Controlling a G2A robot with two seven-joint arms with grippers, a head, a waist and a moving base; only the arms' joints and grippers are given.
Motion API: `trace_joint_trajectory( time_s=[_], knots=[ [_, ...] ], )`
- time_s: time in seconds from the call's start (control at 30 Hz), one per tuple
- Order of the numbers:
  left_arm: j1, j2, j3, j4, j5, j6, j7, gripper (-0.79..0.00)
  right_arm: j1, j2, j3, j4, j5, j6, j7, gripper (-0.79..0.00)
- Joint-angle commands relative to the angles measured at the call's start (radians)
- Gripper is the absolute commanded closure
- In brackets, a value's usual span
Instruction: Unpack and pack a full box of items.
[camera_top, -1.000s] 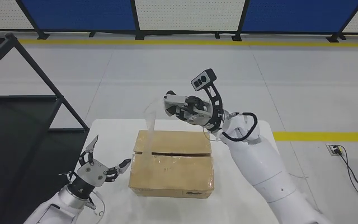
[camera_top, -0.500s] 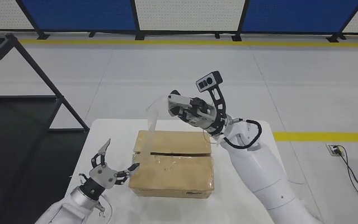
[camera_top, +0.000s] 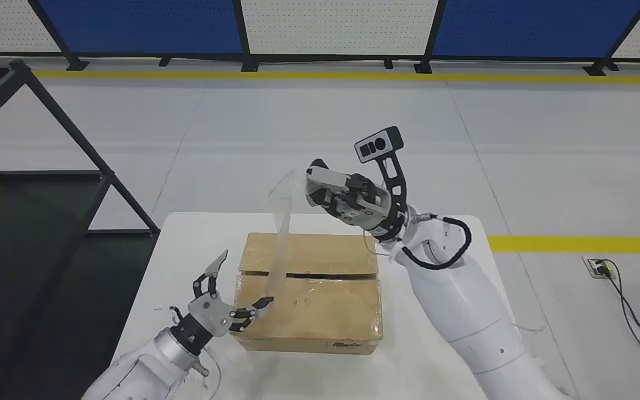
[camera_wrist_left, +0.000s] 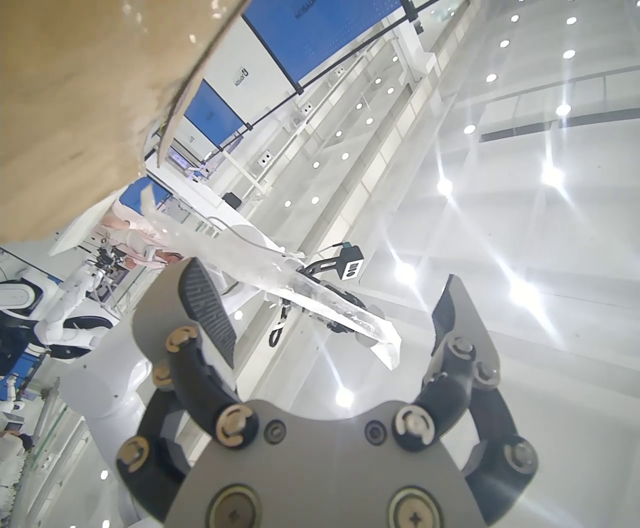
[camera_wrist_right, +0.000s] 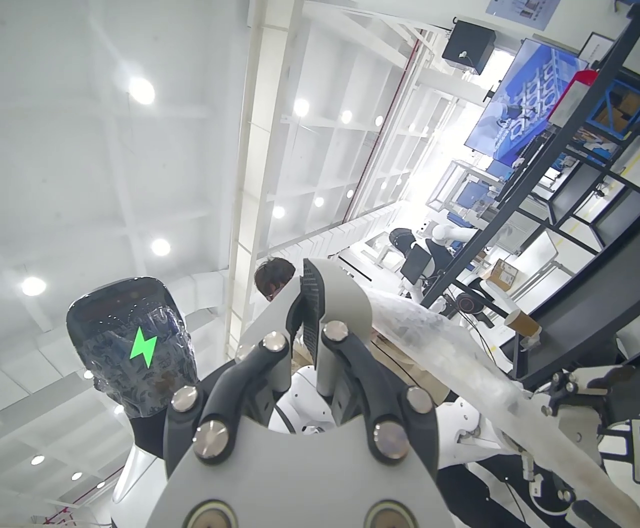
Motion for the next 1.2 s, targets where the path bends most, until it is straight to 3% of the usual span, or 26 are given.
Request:
trace_joint_trajectory(
  time_s=[0.0, 0.13, 0.33, 0.6, 0.9, 1.13, 1.17],
  knots=[
    [0.000, 0.000, 0.007, 0.000, -0.009, 0.008, -0.002, -0.785, -0.002, -0.001, 0.002, -0.001, -0.002, -0.004, 0.001, 0.000],
    [-0.004, 0.000, 0.018, 0.007, -0.005, 0.006, 0.006, -0.634, -0.003, -0.005, 0.007, -0.001, -0.003, -0.006, 0.007, 0.000],
    [-0.010, 0.000, 0.028, 0.013, -0.007, 0.002, 0.012, -0.243, -0.005, -0.010, 0.014, -0.001, -0.007, -0.012, 0.013, 0.000],
    [-0.014, 0.001, 0.032, 0.013, -0.007, -0.005, 0.018, -0.012, -0.012, -0.015, 0.027, -0.003, -0.010, -0.013, 0.021, 0.000],
    [-0.025, 0.001, 0.025, 0.015, -0.012, -0.031, 0.030, -0.015, -0.021, -0.019, 0.042, -0.001, -0.013, -0.018, 0.031, 0.000],
    [-0.033, 0.001, 0.007, 0.002, 0.021, -0.105, 0.054, 0.000, -0.026, -0.022, 0.052, 0.007, -0.016, -0.013, 0.037, 0.000],
    [-0.033, 0.002, 0.004, -0.004, 0.048, -0.124, 0.060, 0.000, -0.026, -0.022, 0.054, 0.010, -0.017, -0.008, 0.036, -0.095]
  ],
)
